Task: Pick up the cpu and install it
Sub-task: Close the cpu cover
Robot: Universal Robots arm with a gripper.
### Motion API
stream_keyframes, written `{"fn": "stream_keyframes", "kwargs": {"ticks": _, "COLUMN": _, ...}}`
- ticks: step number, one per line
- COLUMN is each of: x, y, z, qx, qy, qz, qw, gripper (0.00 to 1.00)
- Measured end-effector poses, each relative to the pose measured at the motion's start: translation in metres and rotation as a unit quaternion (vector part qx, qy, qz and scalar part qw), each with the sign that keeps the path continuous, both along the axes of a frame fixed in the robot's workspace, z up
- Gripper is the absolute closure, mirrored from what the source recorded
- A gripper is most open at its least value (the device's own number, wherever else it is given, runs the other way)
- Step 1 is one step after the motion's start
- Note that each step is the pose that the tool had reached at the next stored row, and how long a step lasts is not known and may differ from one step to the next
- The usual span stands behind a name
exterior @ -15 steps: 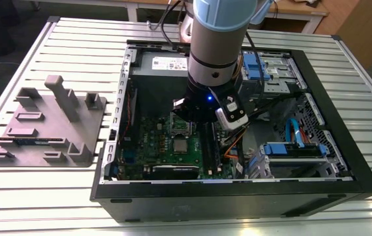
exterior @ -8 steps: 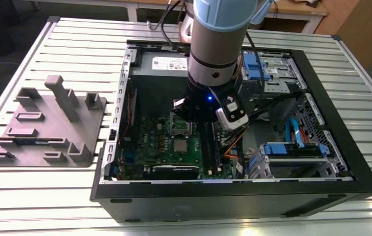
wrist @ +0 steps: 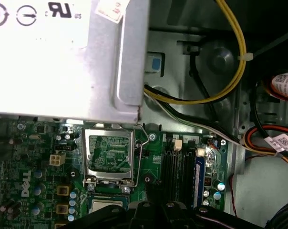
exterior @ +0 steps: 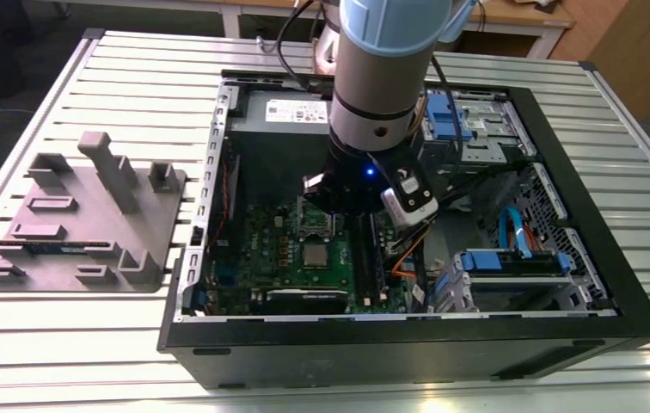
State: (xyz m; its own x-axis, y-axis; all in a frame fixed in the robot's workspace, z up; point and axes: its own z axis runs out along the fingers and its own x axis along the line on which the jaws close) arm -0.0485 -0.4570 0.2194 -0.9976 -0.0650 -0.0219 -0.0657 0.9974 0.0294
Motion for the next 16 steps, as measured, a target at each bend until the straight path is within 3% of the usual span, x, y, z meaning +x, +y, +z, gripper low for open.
{"fn": "stream_keyframes", "kwargs": {"ticks": 9, "x": 0.0001, "y": 0.0, "z": -0.0001, "qx": 0.006, "qy": -0.0004, "qz": 0.039, "qw": 0.99922, "gripper": 0.9}}
{"fn": "stream_keyframes", "kwargs": {"ticks": 16, "x": 0.0001, "y": 0.0, "z": -0.0001, "qx": 0.0062, "qy": -0.0004, "qz": 0.041, "qw": 0.99916, "gripper": 0.9}}
